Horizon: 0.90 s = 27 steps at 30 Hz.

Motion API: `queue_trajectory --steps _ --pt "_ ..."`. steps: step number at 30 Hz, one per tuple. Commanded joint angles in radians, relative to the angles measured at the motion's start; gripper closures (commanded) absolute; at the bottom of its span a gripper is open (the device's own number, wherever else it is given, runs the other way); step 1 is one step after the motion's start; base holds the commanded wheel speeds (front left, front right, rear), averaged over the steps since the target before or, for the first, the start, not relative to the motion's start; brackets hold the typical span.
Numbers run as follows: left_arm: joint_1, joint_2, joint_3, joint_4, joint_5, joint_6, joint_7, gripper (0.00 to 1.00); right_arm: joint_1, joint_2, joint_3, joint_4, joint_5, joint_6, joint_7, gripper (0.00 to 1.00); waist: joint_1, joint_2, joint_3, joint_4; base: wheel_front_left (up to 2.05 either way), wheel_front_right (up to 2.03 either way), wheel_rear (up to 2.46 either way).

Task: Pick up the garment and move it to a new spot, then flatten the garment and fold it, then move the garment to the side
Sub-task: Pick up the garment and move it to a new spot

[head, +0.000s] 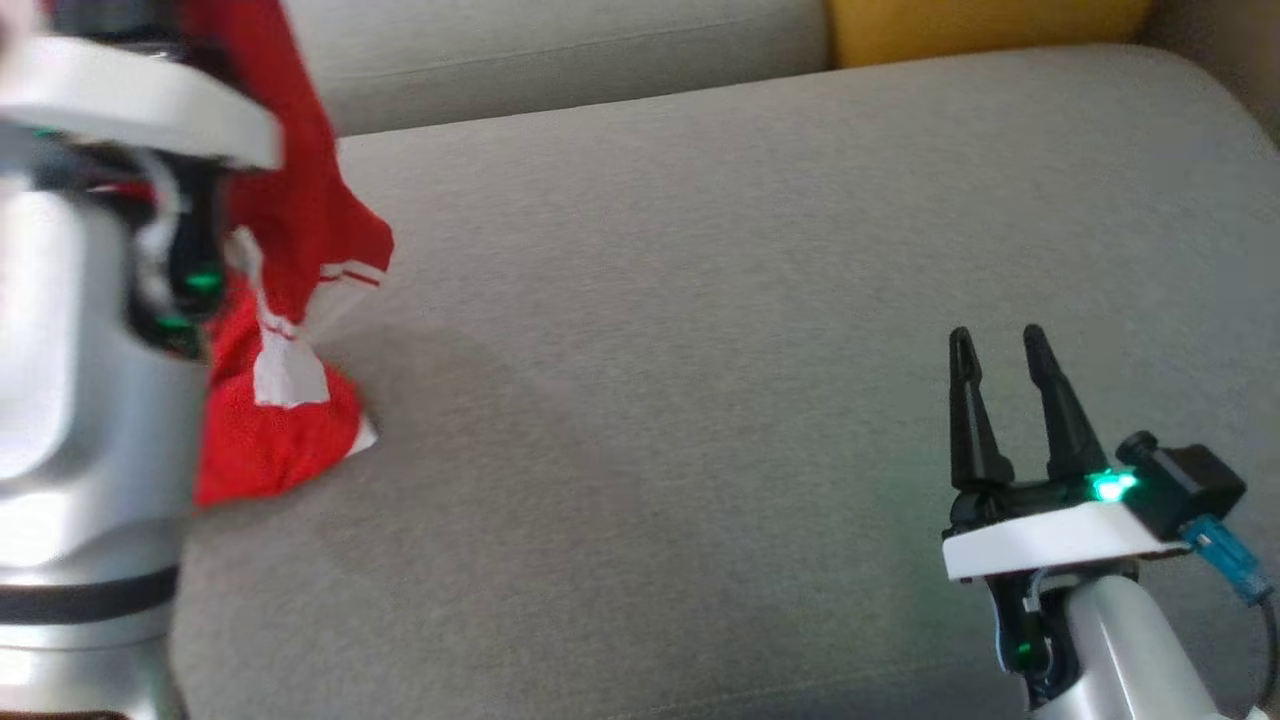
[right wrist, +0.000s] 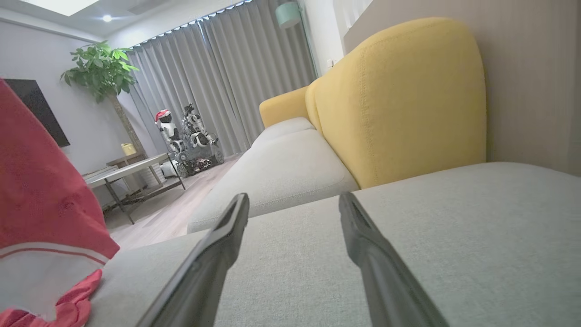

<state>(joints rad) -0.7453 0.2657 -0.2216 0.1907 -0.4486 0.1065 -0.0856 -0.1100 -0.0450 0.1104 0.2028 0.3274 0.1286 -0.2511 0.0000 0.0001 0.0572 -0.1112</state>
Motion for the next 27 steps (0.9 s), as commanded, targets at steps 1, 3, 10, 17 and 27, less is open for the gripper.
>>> queue_trajectory --steps 1,3,10,17,27 --pt "-0.06 0.017 0.008 -0.039 0.016 0.006 0.014 1.0 -0.026 -0.005 0.014 -0.047 0.003 0.002 -0.011 0.0 0.0 -0.0001 0.012 -0.041 0.0 0.0 0.0" --pt "-0.065 -0.011 -0.028 -0.037 0.027 0.009 0.027 1.0 -0.035 -0.005 0.0 -0.066 0.002 0.002 -0.011 0.0 0.0 -0.0001 0.03 -0.072 0.0 0.0 0.0" --pt "-0.089 -0.116 -0.13 0.052 0.05 0.011 0.025 1.0 -0.064 -0.005 -0.06 -0.113 0.007 0.002 -0.011 0.0 0.0 -0.0001 0.09 -0.169 0.0 0.0 0.0" --pt "-0.125 -0.206 -0.226 0.258 0.018 0.01 -0.038 0.93 -0.095 -0.005 -0.051 -0.128 0.034 0.002 -0.011 0.0 0.0 -0.0001 0.14 -0.271 0.0 0.0 0.0" --pt "-0.126 -0.215 -0.468 0.36 -0.244 0.022 -0.102 0.0 -0.094 -0.005 -0.058 -0.121 0.047 0.002 -0.011 0.0 0.0 -0.0001 0.15 -0.271 0.0 0.0 0.0"
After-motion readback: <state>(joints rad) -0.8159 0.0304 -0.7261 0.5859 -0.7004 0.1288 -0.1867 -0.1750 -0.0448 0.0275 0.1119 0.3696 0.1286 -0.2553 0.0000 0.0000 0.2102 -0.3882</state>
